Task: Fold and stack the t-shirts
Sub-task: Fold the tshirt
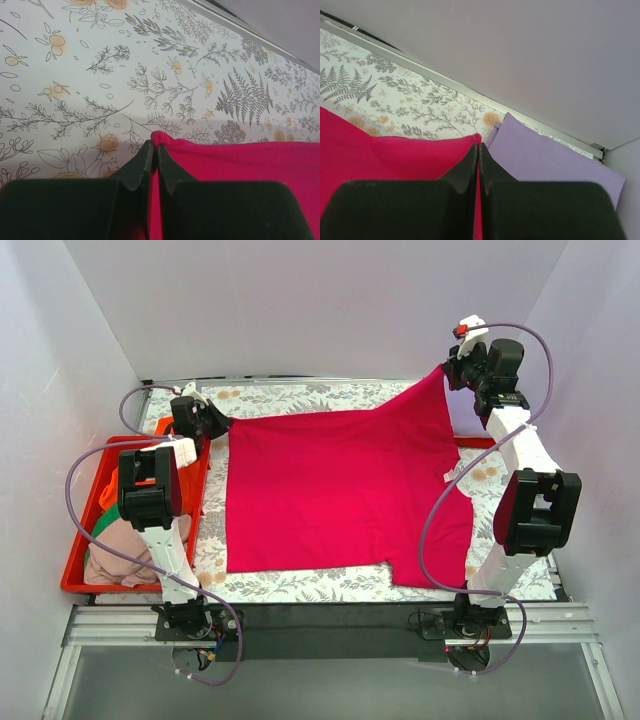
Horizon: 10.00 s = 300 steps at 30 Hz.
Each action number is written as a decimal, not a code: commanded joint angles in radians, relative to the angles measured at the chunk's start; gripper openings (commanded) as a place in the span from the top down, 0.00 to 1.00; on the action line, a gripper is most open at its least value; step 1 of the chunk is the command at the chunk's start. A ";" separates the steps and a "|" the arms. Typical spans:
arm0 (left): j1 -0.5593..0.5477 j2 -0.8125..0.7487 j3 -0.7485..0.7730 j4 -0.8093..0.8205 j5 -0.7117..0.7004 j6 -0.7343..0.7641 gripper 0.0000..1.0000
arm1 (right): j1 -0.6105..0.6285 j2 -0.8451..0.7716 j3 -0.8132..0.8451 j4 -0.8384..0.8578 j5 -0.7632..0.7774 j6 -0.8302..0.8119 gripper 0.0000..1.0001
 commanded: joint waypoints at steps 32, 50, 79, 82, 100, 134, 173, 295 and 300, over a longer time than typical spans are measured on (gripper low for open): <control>0.019 -0.235 -0.188 -0.019 0.033 0.043 1.00 | -0.010 -0.319 -0.350 0.047 -0.014 0.009 0.99; 0.019 -0.324 -0.248 -0.030 0.044 0.041 1.00 | -0.042 -0.391 -0.421 0.047 -0.025 -0.008 0.99; 0.016 -0.539 -0.484 -0.056 0.058 0.017 1.00 | -0.117 -0.583 -0.671 0.015 -0.031 -0.011 0.99; 0.014 -0.565 -0.506 -0.073 0.064 0.009 1.00 | -0.126 -0.596 -0.692 0.012 -0.033 -0.009 0.99; 0.001 -0.625 -0.553 -0.169 0.059 0.007 1.00 | -0.159 -0.629 -0.751 0.003 -0.040 -0.008 0.99; -0.018 -0.918 -0.547 -0.418 0.050 0.044 0.52 | -0.176 -0.704 -0.846 -0.305 -0.169 -0.403 0.99; -0.029 -0.976 -0.602 -0.453 0.118 0.147 0.52 | -0.011 0.275 -0.001 -0.818 -0.298 -0.405 0.37; -0.154 -0.525 -0.415 -0.632 -0.283 -0.006 0.99 | -0.199 0.313 0.049 -0.536 -0.097 -0.078 0.46; -0.154 -0.539 -0.423 -0.632 -0.284 -0.003 0.99 | -0.199 0.333 0.030 -0.491 -0.085 -0.075 0.40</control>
